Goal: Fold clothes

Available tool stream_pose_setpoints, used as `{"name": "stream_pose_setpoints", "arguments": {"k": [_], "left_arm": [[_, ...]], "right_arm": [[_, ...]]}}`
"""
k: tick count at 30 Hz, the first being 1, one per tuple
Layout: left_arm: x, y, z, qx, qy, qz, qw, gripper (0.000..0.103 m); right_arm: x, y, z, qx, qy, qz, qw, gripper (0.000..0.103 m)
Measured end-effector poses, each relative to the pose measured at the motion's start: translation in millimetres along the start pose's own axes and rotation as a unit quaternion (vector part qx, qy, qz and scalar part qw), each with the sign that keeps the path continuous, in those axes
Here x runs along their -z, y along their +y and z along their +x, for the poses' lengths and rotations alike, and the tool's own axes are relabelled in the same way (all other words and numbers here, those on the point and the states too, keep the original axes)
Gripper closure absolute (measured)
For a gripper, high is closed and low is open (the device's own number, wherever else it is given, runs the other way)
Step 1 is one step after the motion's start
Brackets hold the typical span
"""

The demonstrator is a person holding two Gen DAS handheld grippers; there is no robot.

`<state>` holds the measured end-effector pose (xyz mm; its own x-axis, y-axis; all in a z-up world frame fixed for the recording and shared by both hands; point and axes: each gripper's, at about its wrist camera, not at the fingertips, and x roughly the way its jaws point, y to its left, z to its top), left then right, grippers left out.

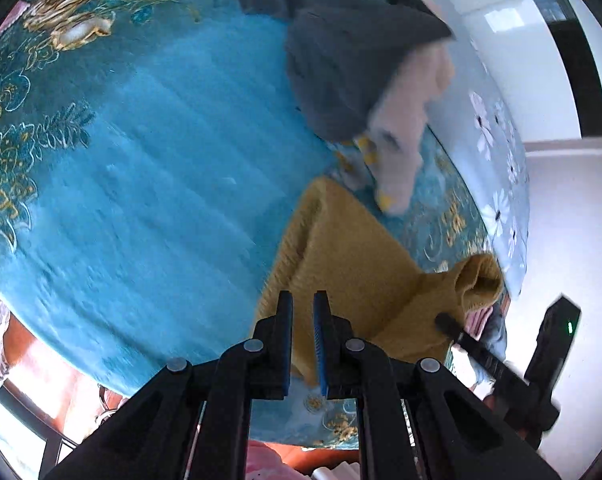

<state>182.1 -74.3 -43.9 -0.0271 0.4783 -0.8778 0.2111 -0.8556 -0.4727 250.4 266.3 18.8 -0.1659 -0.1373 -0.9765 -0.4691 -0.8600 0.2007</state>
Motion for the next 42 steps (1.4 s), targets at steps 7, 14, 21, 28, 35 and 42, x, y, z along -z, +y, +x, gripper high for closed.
{"name": "stream_pose_setpoints", "arguments": {"k": [7,14,21,28,35,42], "left_arm": [[-25,34,14,-0.010,0.038,-0.012,0.9992,0.094],[-32,46,27,-0.005,0.056,-0.024,0.9981,0.094],[-35,39,29,0.003,0.065,-0.005,0.9979,0.093],[-34,35,32,-0.006,0.077,0.001,0.9970,0.093],[-39,13,34,0.001,0.081,0.021,0.9965,0.090],[-31,-23,44,0.003,0.094,0.055,0.9940,0.086]], "right_arm": [[9,70,66,0.007,0.072,-0.046,0.996,0.084],[33,103,85,0.030,0.112,-0.112,0.987,0.084],[36,100,97,0.048,0.120,-0.084,0.988,0.084],[31,109,101,0.028,0.134,-0.089,0.987,0.073],[20,79,64,0.007,0.091,-0.042,0.995,0.058],[8,-8,31,0.005,0.049,0.115,0.992,0.054]]}}
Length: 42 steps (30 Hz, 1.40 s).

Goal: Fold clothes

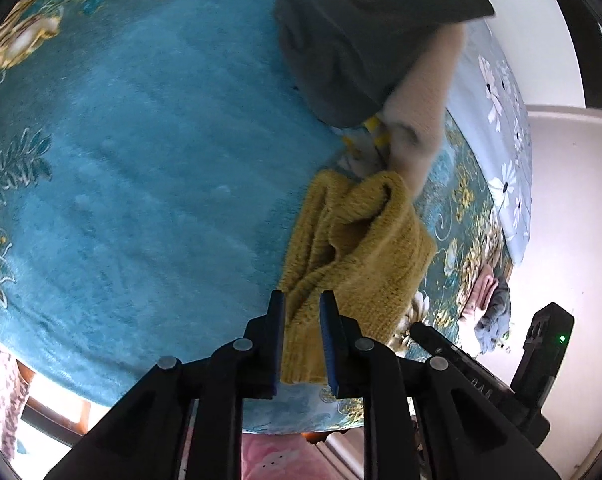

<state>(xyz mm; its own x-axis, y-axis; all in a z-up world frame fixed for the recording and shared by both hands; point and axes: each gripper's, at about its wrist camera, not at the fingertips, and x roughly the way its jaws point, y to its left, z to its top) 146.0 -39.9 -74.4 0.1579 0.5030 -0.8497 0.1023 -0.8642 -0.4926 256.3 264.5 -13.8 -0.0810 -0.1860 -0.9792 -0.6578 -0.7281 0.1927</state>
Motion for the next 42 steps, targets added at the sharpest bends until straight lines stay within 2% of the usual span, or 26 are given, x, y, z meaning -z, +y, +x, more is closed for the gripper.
{"name": "stream_pose_setpoints", "arguments": {"k": [3,9,11,13,17,21,26,32,34,38,39,42], "left_arm": [[4,-14,6,-0.004,0.003,0.008,1.0000,0.084],[21,-40,10,-0.009,-0.007,0.028,0.9995,0.069],[28,-48,9,-0.017,-0.012,0.033,0.9992,0.060],[34,-54,7,-0.027,-0.021,0.030,0.9990,0.056],[47,-60,5,-0.047,-0.038,0.005,0.9981,0.053],[67,-62,12,-0.066,-0.038,-0.017,0.9969,0.053],[90,-57,15,-0.082,-0.042,-0.043,0.9948,0.053],[108,-44,13,-0.098,-0.049,-0.082,0.9906,0.053],[112,-41,11,-0.098,-0.052,-0.092,0.9896,0.053],[116,-41,11,-0.096,-0.054,-0.101,0.9887,0.053],[116,-42,11,-0.095,-0.055,-0.101,0.9888,0.053],[117,-48,11,-0.092,-0.055,-0.091,0.9900,0.053]], "right_arm": [[5,-31,2,0.003,0.000,0.041,0.999,0.051],[17,-90,18,-0.008,0.012,0.074,0.997,0.046],[16,-107,25,-0.027,0.016,0.086,0.996,0.044],[15,-122,35,-0.051,0.025,0.097,0.994,0.042],[15,-145,60,-0.091,0.057,0.097,0.989,0.040],[17,-149,93,-0.141,0.093,0.080,0.982,0.037],[20,-133,125,-0.162,0.128,0.027,0.978,0.036],[20,-122,138,-0.175,0.123,0.020,0.977,0.035],[20,-119,137,-0.169,0.122,0.023,0.978,0.039],[18,-122,132,-0.171,0.126,0.046,0.976,0.069],[18,-123,130,-0.173,0.126,0.051,0.976,0.073],[17,-124,117,-0.179,0.121,0.038,0.976,0.076]]}}
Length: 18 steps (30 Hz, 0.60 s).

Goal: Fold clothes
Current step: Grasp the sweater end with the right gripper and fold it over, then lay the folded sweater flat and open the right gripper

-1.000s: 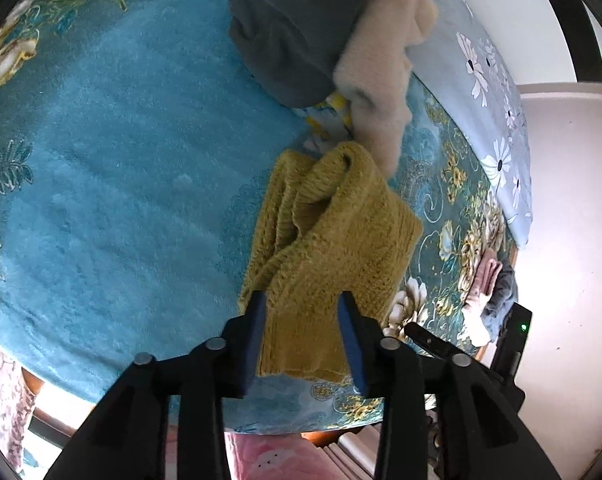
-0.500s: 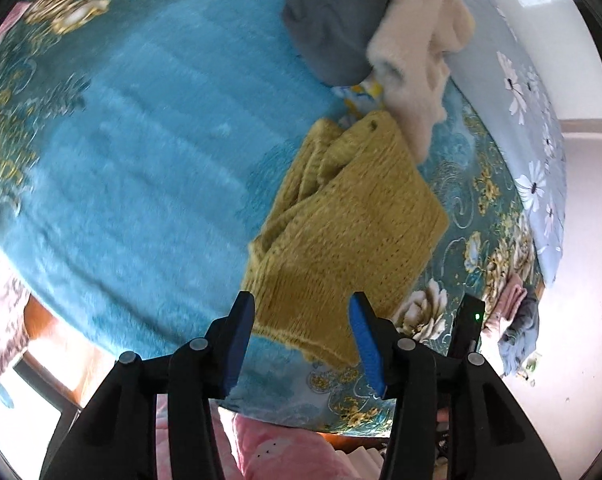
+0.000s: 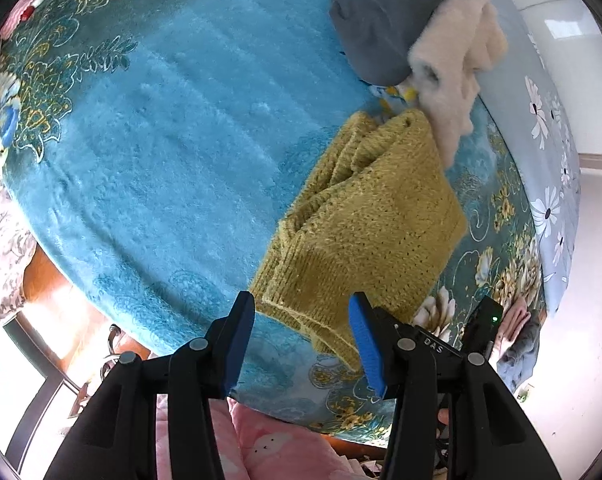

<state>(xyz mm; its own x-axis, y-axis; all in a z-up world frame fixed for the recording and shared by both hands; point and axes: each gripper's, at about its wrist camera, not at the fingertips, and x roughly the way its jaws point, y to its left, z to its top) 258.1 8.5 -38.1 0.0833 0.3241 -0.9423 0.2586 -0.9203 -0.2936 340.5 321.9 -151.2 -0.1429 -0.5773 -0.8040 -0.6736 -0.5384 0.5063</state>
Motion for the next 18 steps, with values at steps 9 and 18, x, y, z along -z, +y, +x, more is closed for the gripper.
{"name": "stream_pose_setpoints", "arguments": {"k": [9,18], "left_arm": [[4,-11,-3,0.024,-0.005,0.018,0.9995,0.053],[8,-3,4,0.033,0.003,0.006,0.9994,0.053]], "right_arm": [[-29,-14,-77,0.088,-0.009,-0.121,0.989,0.078],[-97,-46,-128,0.209,-0.023,-0.128,0.969,0.072]]}}
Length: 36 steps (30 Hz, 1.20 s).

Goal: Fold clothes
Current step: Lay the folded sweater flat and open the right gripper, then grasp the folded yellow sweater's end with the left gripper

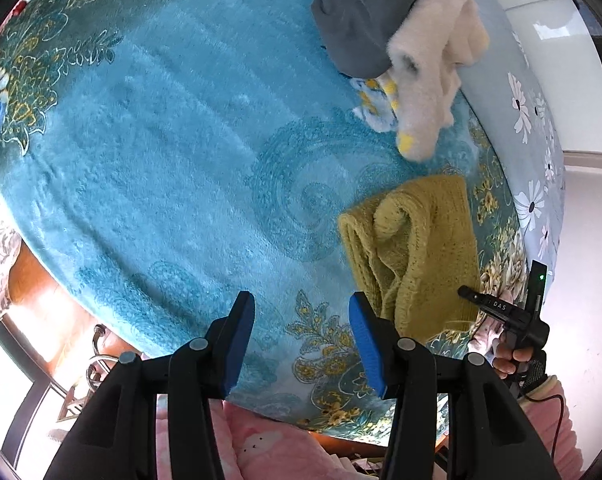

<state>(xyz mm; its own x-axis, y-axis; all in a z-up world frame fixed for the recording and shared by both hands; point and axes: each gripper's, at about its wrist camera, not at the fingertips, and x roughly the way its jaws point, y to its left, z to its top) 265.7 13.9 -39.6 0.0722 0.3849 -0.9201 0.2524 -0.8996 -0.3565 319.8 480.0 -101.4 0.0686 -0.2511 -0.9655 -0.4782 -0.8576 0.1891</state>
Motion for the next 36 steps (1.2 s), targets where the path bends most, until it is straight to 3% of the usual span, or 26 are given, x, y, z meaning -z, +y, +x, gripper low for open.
{"name": "stream_pose_setpoints", "arguments": {"k": [2,5,10,13,19,21,29,36], "left_arm": [[-3,-2,0,0.005,0.002,-0.001,1.0000,0.053],[-11,-10,0,0.017,0.004,0.005,0.9998,0.053],[-34,-31,15,0.045,0.017,0.014,0.9987,0.053],[-45,-51,27,0.059,0.026,0.038,0.9972,0.053],[-65,-77,49,0.055,0.033,0.097,0.9932,0.050],[-72,-77,55,0.053,0.036,0.107,0.9922,0.047],[-111,-38,69,0.079,0.048,0.064,0.9937,0.042],[-133,-58,83,0.117,0.067,0.096,0.9862,0.039]], "right_arm": [[3,2,-3,0.009,-0.002,-0.004,1.000,0.071],[12,-1,-18,0.022,-0.022,0.009,0.999,0.062],[43,-20,-65,0.011,-0.089,0.100,0.991,0.057],[56,-6,-79,-0.012,-0.111,0.145,0.983,0.051],[97,-1,-85,-0.032,-0.101,0.227,0.968,0.044],[102,5,-90,-0.049,-0.104,0.254,0.960,0.036],[83,37,-104,-0.106,-0.124,0.306,0.938,0.028],[91,55,-103,-0.108,-0.113,0.302,0.940,0.028]]}}
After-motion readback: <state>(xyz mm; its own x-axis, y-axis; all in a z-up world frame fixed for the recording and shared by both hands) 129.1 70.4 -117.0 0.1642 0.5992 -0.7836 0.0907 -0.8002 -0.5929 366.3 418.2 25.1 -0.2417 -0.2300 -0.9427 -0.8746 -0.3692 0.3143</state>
